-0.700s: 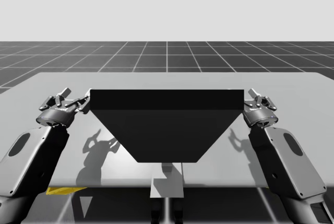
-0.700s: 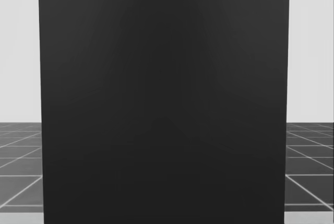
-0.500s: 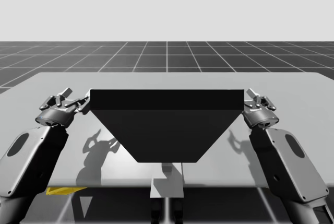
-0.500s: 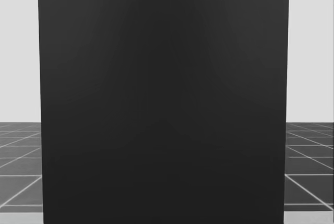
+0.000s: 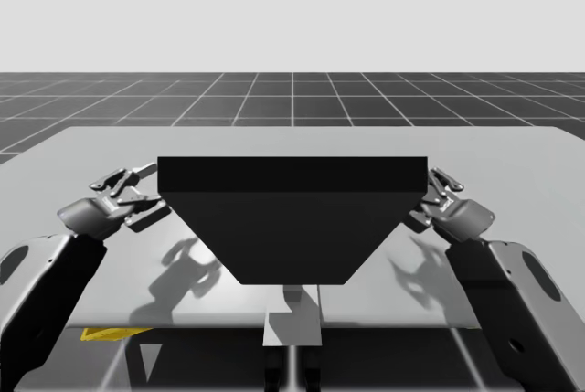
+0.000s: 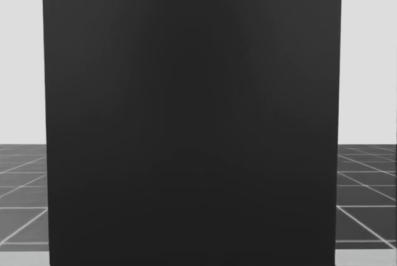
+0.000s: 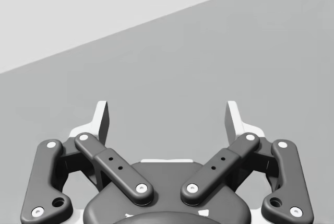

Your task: Reach around the screen and pick up the object behind it.

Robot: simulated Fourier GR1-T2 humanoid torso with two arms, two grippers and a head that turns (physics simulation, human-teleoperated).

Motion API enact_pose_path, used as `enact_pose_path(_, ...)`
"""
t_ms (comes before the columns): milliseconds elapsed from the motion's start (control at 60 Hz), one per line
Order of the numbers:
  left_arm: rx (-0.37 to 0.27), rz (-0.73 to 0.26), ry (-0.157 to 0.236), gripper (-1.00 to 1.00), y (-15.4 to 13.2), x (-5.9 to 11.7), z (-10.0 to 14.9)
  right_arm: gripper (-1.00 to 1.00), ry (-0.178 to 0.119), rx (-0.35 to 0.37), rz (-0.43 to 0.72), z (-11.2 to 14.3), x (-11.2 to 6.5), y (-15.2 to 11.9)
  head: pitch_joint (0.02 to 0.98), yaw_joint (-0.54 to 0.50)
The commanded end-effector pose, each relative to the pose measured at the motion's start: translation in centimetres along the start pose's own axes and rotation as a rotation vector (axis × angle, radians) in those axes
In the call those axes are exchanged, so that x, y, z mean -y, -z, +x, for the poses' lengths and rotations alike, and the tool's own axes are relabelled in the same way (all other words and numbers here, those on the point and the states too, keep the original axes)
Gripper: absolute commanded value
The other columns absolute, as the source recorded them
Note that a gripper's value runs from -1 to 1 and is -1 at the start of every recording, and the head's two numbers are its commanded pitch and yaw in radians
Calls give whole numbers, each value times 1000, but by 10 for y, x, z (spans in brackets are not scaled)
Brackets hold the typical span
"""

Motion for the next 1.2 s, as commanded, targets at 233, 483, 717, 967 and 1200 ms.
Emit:
enact_pose_path(233, -61, -333, -2, -1000, -19, 29, 3, -1000, 38, -144, 299, -5, -34, -11, 51, -17)
enact_pose_path(483, -135, -469, 13, -1000, -25, 42, 9, -1000, 21, -286, 380, -8, -35, -15, 52, -21)
enact_pose_path(717, -170, -511, 35, -1000, -25, 47, 8, -1000, 23, -379, 415, -22, -37, -14, 53, -28)
enact_pose_path(967, -177, -516, 46, -1000, -21, 51, 4, -1000, 3, -422, 339, -59, -37, -6, 59, -31)
enact_pose_path(1200, -184, -511, 50, -1000, -20, 50, 0, -1000, 0, -419, 258, -68, -32, -24, 69, -37)
